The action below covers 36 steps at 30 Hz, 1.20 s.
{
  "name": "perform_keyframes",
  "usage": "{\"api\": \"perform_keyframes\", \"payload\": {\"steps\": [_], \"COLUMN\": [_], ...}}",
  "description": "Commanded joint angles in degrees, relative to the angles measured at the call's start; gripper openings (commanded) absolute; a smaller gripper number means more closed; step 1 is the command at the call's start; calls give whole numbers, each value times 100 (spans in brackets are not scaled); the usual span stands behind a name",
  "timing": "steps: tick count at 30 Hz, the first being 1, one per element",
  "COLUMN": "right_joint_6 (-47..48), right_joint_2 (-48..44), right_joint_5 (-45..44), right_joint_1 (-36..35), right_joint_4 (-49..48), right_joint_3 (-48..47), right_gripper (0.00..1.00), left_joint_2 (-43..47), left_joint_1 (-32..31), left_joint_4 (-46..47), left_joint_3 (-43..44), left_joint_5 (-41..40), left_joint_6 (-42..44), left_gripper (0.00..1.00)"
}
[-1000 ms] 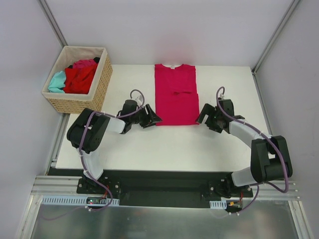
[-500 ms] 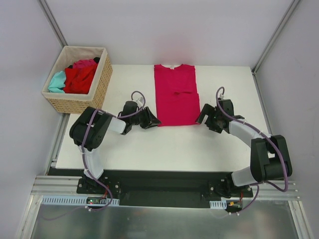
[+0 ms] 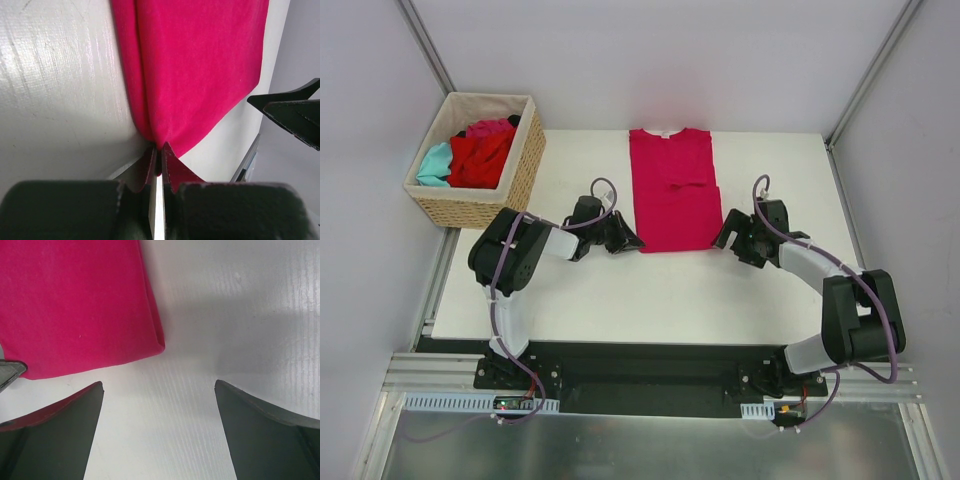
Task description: Fold and stack the t-shirts
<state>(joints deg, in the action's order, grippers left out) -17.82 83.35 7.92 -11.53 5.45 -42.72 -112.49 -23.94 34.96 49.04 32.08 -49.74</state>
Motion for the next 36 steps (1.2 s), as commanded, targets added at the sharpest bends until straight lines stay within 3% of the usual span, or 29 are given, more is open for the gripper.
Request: {"api": "perform_keyframes", "payload": {"steps": [1, 9, 24, 36], "right_joint_6": [-98, -546, -880, -1021], "right_joint_2": [120, 726, 1139, 1289], "right_joint_5": [-80, 183, 640, 728], "right_joint_1": [37, 89, 178, -157], "right_joint_4": [-53, -870, -1283, -1538], "right_joint_3": [-88, -79, 158, 528], "right_gripper": [98, 99, 65, 54], "left_joint_2": [-63, 95, 192, 192], "left_joint_1": [4, 65, 276, 303], "left_joint_4": [-376, -367, -385, -429], "left_joint_3": [-96, -298, -500, -439], "left_joint_5": [-131, -114, -158, -175], "left_joint_6": [315, 298, 307, 280], "left_gripper": [0, 0, 0, 0]}}
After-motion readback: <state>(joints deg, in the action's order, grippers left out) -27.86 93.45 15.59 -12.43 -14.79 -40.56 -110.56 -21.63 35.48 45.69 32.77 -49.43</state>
